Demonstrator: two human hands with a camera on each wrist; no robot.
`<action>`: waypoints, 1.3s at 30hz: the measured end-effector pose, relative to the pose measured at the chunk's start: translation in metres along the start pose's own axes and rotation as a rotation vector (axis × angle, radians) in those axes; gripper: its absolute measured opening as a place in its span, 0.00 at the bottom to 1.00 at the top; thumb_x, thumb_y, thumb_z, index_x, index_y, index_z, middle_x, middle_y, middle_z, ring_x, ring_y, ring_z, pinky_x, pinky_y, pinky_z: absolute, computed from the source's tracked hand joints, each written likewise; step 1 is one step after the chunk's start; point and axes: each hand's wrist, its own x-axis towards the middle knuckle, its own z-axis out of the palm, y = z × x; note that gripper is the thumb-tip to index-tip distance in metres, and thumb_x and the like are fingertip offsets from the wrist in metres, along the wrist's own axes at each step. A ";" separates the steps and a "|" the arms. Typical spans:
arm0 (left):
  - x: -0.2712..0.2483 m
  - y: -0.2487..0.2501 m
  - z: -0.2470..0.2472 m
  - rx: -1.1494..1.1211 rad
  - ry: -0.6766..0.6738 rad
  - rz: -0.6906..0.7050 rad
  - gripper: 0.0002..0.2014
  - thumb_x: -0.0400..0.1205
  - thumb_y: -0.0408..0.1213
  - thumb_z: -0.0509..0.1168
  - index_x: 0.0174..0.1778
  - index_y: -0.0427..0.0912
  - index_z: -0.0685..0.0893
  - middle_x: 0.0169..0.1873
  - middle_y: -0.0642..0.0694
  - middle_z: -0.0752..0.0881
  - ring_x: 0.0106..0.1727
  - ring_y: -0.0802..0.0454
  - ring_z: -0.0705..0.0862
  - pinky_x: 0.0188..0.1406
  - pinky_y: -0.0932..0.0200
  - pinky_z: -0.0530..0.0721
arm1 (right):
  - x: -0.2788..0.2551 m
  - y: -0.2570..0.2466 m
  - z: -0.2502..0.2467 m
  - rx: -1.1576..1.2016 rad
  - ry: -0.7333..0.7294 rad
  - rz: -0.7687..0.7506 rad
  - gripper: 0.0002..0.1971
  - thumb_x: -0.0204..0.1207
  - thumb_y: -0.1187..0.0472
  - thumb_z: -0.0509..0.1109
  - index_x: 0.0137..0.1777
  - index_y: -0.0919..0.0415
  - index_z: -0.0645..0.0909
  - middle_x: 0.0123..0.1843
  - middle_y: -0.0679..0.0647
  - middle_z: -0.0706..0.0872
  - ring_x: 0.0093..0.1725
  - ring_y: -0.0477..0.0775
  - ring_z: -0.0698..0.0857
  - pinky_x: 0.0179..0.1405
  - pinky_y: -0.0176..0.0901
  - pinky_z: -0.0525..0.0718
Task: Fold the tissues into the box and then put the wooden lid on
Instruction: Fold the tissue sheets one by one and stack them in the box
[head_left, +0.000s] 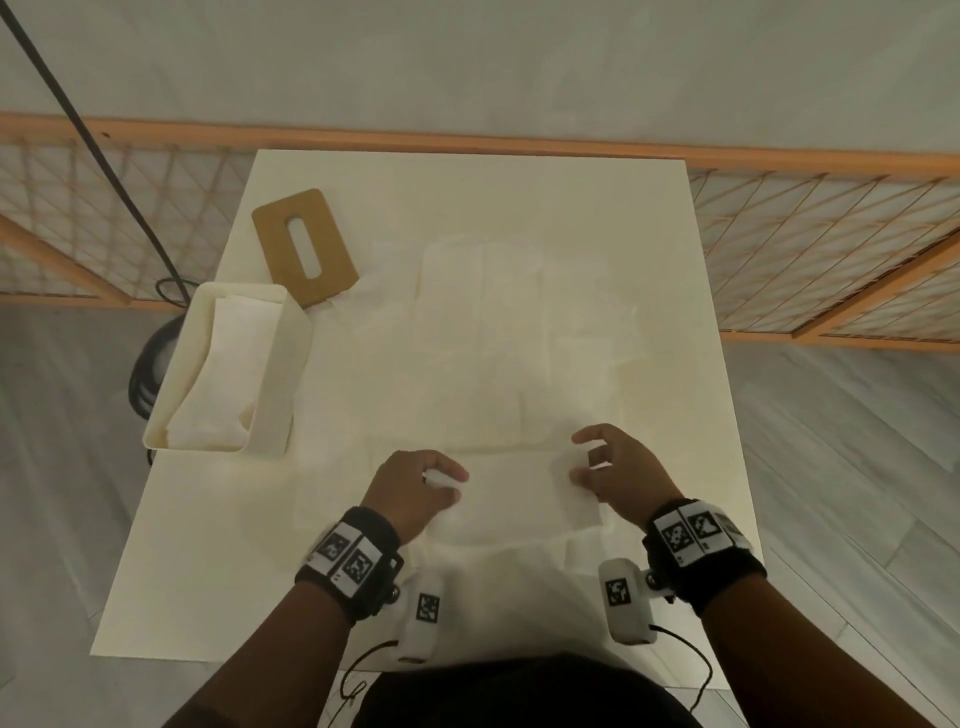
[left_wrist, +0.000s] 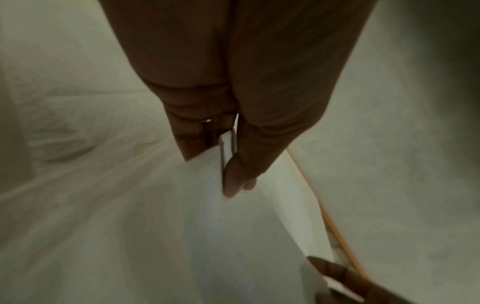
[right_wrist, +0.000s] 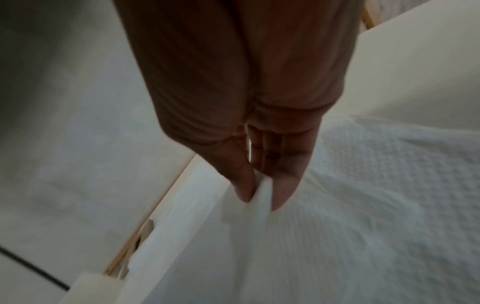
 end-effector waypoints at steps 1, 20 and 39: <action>0.001 -0.003 0.005 0.038 0.005 -0.013 0.10 0.75 0.33 0.76 0.40 0.57 0.91 0.47 0.55 0.91 0.49 0.56 0.88 0.50 0.63 0.83 | 0.001 0.002 0.002 -0.041 0.006 0.002 0.18 0.75 0.67 0.77 0.60 0.49 0.82 0.48 0.54 0.89 0.37 0.53 0.88 0.38 0.45 0.88; 0.005 0.015 0.040 0.736 0.010 0.144 0.30 0.81 0.57 0.63 0.79 0.58 0.67 0.73 0.51 0.71 0.77 0.42 0.67 0.75 0.40 0.65 | 0.078 -0.029 -0.015 -0.436 0.254 -0.022 0.14 0.73 0.47 0.81 0.54 0.50 0.86 0.58 0.52 0.83 0.51 0.52 0.83 0.49 0.45 0.79; 0.020 0.035 0.040 0.871 -0.159 0.168 0.27 0.79 0.52 0.66 0.76 0.54 0.74 0.67 0.53 0.78 0.74 0.43 0.69 0.69 0.41 0.65 | 0.063 -0.051 -0.003 -0.475 0.013 -0.281 0.07 0.77 0.54 0.78 0.48 0.51 0.84 0.48 0.48 0.87 0.50 0.51 0.85 0.42 0.36 0.77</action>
